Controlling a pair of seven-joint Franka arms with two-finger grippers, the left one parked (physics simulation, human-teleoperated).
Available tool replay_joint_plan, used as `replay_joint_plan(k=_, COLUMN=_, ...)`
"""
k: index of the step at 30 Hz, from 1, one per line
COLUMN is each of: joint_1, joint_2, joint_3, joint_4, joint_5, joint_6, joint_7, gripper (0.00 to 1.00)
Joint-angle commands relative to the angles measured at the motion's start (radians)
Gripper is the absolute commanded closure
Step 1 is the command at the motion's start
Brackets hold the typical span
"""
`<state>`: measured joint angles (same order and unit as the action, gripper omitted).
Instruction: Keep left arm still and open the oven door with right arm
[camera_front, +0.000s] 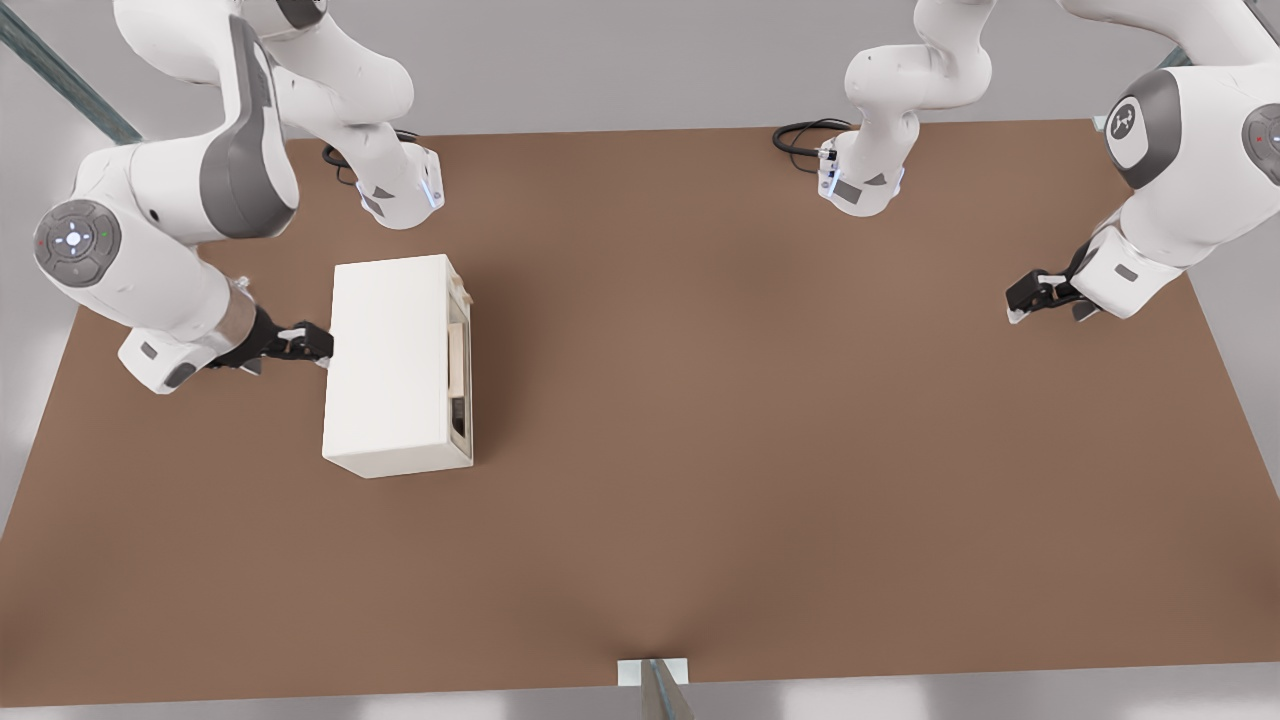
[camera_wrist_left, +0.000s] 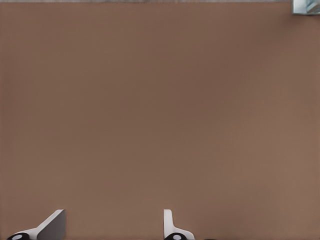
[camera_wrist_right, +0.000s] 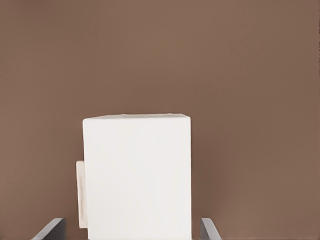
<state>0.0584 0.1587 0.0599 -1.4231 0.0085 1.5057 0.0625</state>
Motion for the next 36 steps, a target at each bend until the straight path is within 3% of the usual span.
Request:
replay_joint_plan(k=1, joint_1=-0.008, joint_2=0.004, joint_3=0.000, joint_4=0.001, joint_5=-0.001, joint_6=-0.005, joint_7=0.085, gripper=0.00)
replay_joint_plan(k=4, joint_1=0.001, joint_2=0.028, joint_3=0.008, joint_4=0.001, joint_5=-0.034, joint_6=-0.001, joint_7=0.040, gripper=0.00)
replay_joint_plan(k=5, joint_1=0.024, joint_2=0.076, joint_3=0.008, joint_4=0.067, joint_5=-0.091, joint_6=-0.008, joint_7=0.019, gripper=0.57)
replay_joint_plan(k=6, joint_1=0.060, joint_2=0.130, joint_3=0.011, joint_4=0.119, joint_5=-0.134, joint_6=-0.053, joint_7=-0.021, gripper=0.94)
replay_joint_plan(k=7, joint_1=0.168, joint_2=0.173, joint_3=0.012, joint_4=0.151, joint_5=-0.284, joint_6=-0.088, joint_7=-0.099, gripper=0.99)
replay_joint_plan(k=8, joint_1=0.261, joint_2=0.205, joint_3=0.012, joint_4=0.150, joint_5=-0.378, joint_6=-0.146, joint_7=-0.098, gripper=1.00)
replay_joint_plan(k=9, joint_1=0.298, joint_2=0.269, joint_3=0.011, joint_4=0.151, joint_5=-0.387, joint_6=-0.183, joint_7=-0.038, gripper=1.00)
replay_joint_plan(k=11, joint_1=0.360, joint_2=0.279, joint_3=0.011, joint_4=0.144, joint_5=-0.455, joint_6=-0.202, joint_7=0.009, gripper=1.00)
replay_joint_plan(k=13, joint_1=0.471, joint_2=0.338, joint_3=0.012, joint_4=0.095, joint_5=-0.642, joint_6=-0.349, joint_7=0.255, gripper=1.00)
replay_joint_plan(k=15, joint_1=0.511, joint_2=0.335, joint_3=0.038, joint_4=0.035, joint_5=-0.647, joint_6=-0.346, joint_7=0.477, gripper=1.00)
replay_joint_plan(k=17, joint_1=0.567, joint_2=0.358, joint_3=0.038, joint_4=0.036, joint_5=-0.722, joint_6=-0.352, joint_7=0.530, gripper=1.00)
replay_joint_plan(k=21, joint_1=0.592, joint_2=0.417, joint_3=0.038, joint_4=0.038, joint_5=-0.722, joint_6=-0.341, joint_7=0.694, gripper=1.00)
replay_joint_plan(k=36, joint_1=0.598, joint_2=0.441, joint_3=0.051, joint_4=-0.088, joint_5=-0.713, joint_6=-0.282, joint_7=0.783, gripper=1.00)
